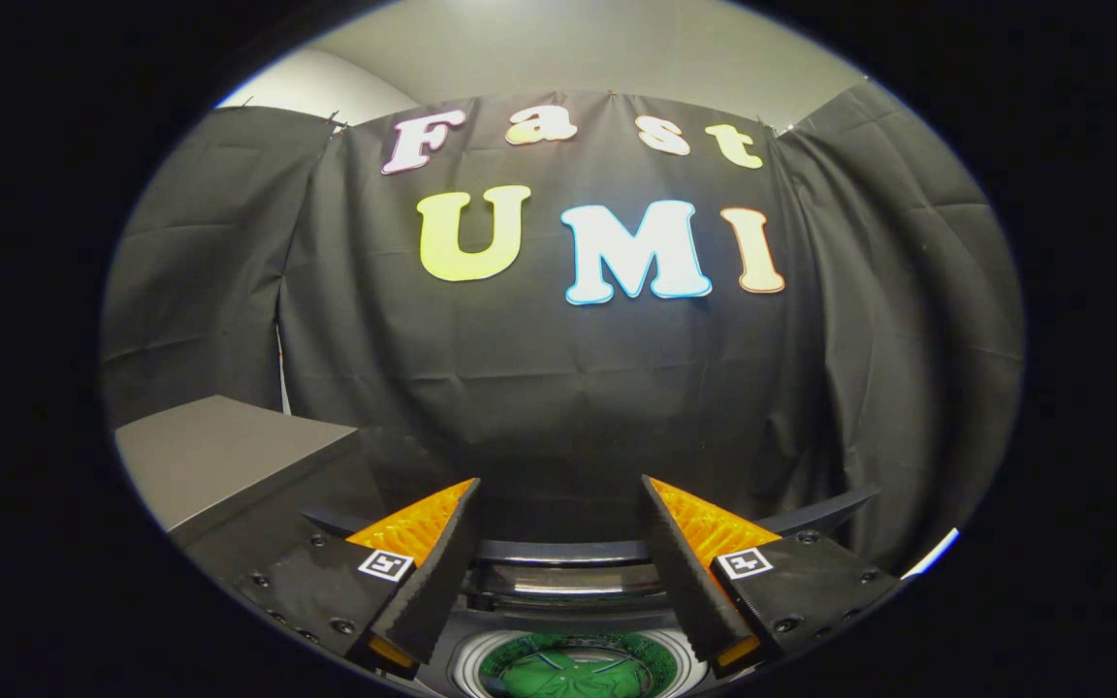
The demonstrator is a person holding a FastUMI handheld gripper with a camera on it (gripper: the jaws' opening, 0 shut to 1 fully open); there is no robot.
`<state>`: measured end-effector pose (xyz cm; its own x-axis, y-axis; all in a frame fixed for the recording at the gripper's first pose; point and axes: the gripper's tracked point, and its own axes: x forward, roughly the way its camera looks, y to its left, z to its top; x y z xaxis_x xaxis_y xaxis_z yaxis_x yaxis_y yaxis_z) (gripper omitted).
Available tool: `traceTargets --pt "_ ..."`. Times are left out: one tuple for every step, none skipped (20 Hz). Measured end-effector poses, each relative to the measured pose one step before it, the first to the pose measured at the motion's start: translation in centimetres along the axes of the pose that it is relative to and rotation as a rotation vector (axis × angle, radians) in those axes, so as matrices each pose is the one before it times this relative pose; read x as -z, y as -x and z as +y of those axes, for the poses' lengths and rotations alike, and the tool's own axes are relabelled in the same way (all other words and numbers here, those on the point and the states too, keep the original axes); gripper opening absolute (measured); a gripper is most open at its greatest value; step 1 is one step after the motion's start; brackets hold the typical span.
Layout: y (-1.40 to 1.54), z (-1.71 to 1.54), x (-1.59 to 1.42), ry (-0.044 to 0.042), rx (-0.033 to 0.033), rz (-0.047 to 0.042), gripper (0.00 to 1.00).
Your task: Put the clothes into the washing machine and then close the washing machine lid.
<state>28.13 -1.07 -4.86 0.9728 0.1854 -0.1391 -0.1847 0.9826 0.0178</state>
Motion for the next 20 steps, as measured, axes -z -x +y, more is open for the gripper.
traceTargets --pt "0.478 -0.009 0.269 0.00071 -0.0013 -0.00004 0.98" --pt "0.522 0.069 0.326 0.00002 -0.00119 0.00007 0.98" --pt "0.411 0.046 0.236 0.00289 -0.00174 0.0003 0.98" --pt "0.545 0.046 0.273 -0.00064 -0.00151 -0.00125 0.98" --pt "0.531 0.014 0.39 -0.00264 -0.00131 -0.00188 0.98" --pt "0.436 -0.014 0.319 -0.00171 -0.00144 -0.0022 0.98" --pt "0.486 0.069 0.321 -0.00114 -0.00182 -0.00102 0.98" --pt "0.486 0.038 0.372 -0.00179 -0.00084 -0.00017 0.98" --pt "0.395 -0.05 0.398 -0.00141 -0.00109 0.00357 0.98" --pt "0.511 -0.051 0.479 0.00027 -0.00075 0.0054 0.98" --pt "0.609 0.09 0.672 0.0014 -0.00448 0.0062 0.98" --pt "0.477 -0.147 0.937 0.00285 0.00542 0.01756 0.98" --pt "0.343 -0.454 1.271 0.00012 0.0079 0.02505 0.98" --pt "0.455 -0.221 1.123 -0.01477 0.00249 0.01853 0.98" --pt "0.428 -0.195 0.666 -0.01751 0.00238 0.00962 0.98" --pt "0.406 -0.384 0.614 -0.01554 0.00505 0.00817 0.97" --pt "0.294 -0.389 0.5 -0.0111 0.00559 0.00498 0.97" --pt "0.307 -0.169 0.244 -0.0052 0.00284 0.00365 0.97" --pt "0.397 -0.197 0.01 0.00032 0.00241 0.00084 0.97" --pt "0.413 -0.142 -0.315 0.00274 0.00348 -0.00397 0.96"
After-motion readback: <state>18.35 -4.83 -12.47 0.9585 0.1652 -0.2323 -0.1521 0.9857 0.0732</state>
